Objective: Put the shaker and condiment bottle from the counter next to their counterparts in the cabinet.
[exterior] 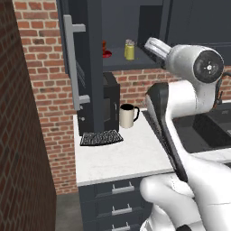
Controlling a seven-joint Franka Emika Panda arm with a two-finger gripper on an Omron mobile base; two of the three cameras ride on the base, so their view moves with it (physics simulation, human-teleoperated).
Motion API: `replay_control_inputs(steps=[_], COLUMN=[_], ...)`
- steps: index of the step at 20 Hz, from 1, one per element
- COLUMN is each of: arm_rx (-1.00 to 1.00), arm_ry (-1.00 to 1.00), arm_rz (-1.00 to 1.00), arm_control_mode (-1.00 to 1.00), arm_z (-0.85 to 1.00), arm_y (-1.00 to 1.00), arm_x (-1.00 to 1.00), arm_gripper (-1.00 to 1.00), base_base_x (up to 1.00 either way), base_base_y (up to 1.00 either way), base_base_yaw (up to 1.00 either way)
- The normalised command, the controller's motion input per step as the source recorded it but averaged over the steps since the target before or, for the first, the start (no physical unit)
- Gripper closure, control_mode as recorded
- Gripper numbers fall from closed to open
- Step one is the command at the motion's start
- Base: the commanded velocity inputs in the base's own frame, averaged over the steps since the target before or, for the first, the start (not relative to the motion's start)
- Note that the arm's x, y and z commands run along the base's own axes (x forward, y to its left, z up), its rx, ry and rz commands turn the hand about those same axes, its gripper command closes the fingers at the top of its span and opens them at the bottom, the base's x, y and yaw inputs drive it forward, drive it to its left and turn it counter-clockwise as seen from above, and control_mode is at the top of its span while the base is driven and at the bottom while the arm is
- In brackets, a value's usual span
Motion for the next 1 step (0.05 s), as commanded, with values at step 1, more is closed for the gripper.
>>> replay_control_inputs(steps=[1], arm_rx=[0.08], arm_ry=[0.00], arm_rz=[0.02], arm_control_mode=[-1.00], arm_z=[0.00], arm_y=[-0.02], arm_x=[-0.87], arm_gripper=[-1.00], base_base_x=[0.00], base_base_y=[0.00], base_base_yaw=[0.00])
